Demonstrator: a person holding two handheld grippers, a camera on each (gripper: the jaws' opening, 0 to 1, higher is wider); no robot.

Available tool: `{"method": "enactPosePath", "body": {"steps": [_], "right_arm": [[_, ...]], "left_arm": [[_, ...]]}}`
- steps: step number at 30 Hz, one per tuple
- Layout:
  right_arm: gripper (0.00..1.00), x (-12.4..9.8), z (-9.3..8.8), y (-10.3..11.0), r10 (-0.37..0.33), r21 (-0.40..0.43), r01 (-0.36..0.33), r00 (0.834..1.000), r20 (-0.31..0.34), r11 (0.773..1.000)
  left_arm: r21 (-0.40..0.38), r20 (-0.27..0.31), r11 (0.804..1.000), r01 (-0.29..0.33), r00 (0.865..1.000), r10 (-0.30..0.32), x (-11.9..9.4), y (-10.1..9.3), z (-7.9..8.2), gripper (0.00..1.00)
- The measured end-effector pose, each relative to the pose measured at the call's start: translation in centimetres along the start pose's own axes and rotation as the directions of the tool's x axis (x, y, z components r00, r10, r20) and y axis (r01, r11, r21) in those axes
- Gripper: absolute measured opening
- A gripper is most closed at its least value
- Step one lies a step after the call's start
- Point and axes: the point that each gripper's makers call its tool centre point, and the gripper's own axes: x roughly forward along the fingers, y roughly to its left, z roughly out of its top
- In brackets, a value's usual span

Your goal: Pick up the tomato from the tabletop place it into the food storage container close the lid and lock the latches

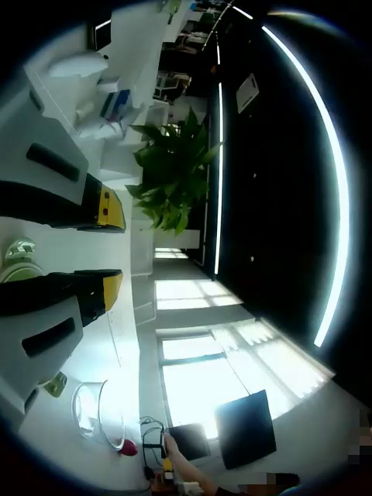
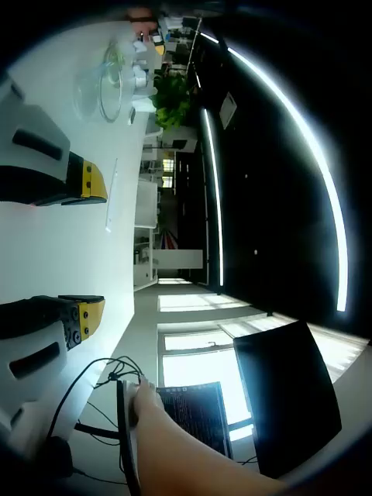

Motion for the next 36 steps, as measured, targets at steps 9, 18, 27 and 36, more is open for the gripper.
{"method": "enactPosePath", "body": {"steps": [9, 18, 27, 36], "right_arm": [[0.41, -0.4, 0.2, 0.0, -0.004, -0.001, 0.004, 1.0, 0.002, 1.0], [0.41, -0.7, 0.3, 0.0, -0.007, 0.004, 0.007, 1.0, 0.004, 1.0], [0.41, -1.1, 0.5, -0.4, -0.011, 0.008, 0.011, 1.0, 0.011, 1.0], [0.41, -1.3, 0.4, -0.6, -0.014, 0.008, 0.014, 1.0, 0.009, 1.0]], "left_arm": [[-0.004, 0.007, 1.0, -0.001, 1.0, 0.001, 0.0, -0.2, 0.3, 0.19], [-0.006, 0.006, 1.0, 0.005, 1.0, -0.005, -0.1, -0.3, 0.1, 0.19], [-0.007, 0.015, 1.0, 0.004, 1.0, -0.004, -0.2, -0.1, 0.4, 0.19], [-0.006, 0.016, 1.0, 0.002, 1.0, -0.002, -0.2, -0.2, 0.4, 0.19]]}}
